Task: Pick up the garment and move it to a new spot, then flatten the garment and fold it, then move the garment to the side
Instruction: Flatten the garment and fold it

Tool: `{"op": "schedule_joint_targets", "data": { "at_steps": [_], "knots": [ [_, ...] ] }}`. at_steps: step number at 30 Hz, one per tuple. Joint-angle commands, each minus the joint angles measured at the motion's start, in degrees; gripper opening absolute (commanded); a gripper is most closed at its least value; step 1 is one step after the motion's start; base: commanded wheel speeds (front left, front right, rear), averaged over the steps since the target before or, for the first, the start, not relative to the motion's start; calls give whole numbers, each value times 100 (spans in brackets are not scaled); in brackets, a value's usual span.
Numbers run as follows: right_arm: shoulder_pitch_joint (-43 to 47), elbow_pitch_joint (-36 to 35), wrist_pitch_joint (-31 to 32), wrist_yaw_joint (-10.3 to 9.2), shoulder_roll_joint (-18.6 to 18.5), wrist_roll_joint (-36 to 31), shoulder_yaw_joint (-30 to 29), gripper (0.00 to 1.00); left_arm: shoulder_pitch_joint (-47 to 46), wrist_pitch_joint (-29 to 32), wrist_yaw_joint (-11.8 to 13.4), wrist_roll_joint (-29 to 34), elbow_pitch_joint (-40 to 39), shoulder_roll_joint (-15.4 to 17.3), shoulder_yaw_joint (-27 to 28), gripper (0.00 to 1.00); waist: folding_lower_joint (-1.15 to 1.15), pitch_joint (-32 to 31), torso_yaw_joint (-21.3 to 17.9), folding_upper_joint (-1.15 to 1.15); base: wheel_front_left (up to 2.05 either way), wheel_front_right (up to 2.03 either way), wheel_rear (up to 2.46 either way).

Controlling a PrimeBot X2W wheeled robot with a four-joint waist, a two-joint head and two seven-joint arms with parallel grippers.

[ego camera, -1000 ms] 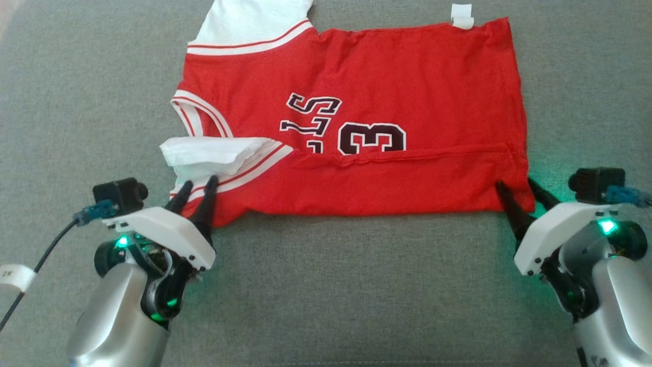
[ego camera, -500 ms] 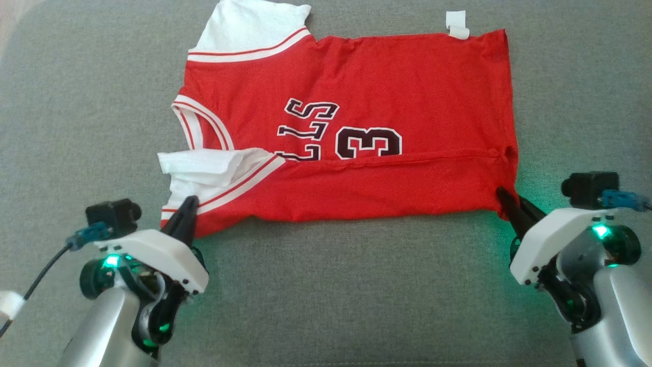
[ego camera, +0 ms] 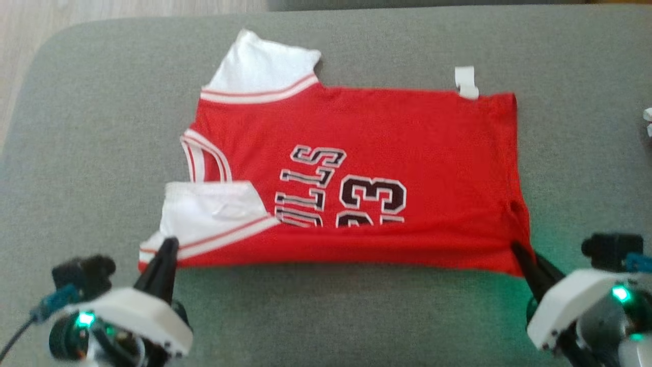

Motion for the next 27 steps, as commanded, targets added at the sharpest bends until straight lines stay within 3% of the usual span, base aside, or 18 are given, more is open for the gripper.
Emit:
{"op": "schedule_joint_targets", "data": {
  "at_steps": [1,6,10,14,15,16,17,18,19,22,27],
  "knots": [
    [19,-267,37,-4,-35,-45,13,0,-43,31,85,51,-322,179,327,0,1,-47,11,0,0,0,0],
    [630,-321,181,-4,149,-43,-361,0,681,209,411,80,-1099,227,326,0,1,-157,16,0,0,0,0],
    [684,49,32,-4,196,17,-428,0,541,128,217,11,-939,67,98,0,1,-163,13,0,0,0,0],
    [529,515,-249,-4,171,94,-339,2,183,32,-85,-133,-127,-127,-90,0,1,-110,-51,0,0,0,0],
    [474,634,-313,-4,149,102,-294,100,111,6,-146,-153,123,-161,-121,0,1,-93,-81,0,0,0,0],
    [419,739,-383,-4,131,122,-246,100,49,-21,-203,-198,362,-216,-145,0,1,-76,-104,0,0,0,0],
    [368,808,-457,-4,138,163,-203,100,9,-8,-267,-254,579,-260,-183,10,1,-67,-128,0,0,0,0],
    [324,849,-545,-4,132,174,-166,100,-25,-17,-316,-274,746,-282,-210,52,1,-57,-151,0,0,0,0],
    [285,869,-651,-4,121,171,-139,100,-54,-51,-348,-287,866,-306,-218,100,1,-46,-165,0,0,0,0],
    [207,833,-896,-4,119,177,-93,100,-96,-203,-365,-256,996,-336,-190,100,1,-28,-187,0,0,0,0],
    [-6,429,-1555,-4,57,-104,-35,100,-258,-1231,-114,287,876,-348,83,100,1,-2,-180,0,0,0,0]
  ]
}}
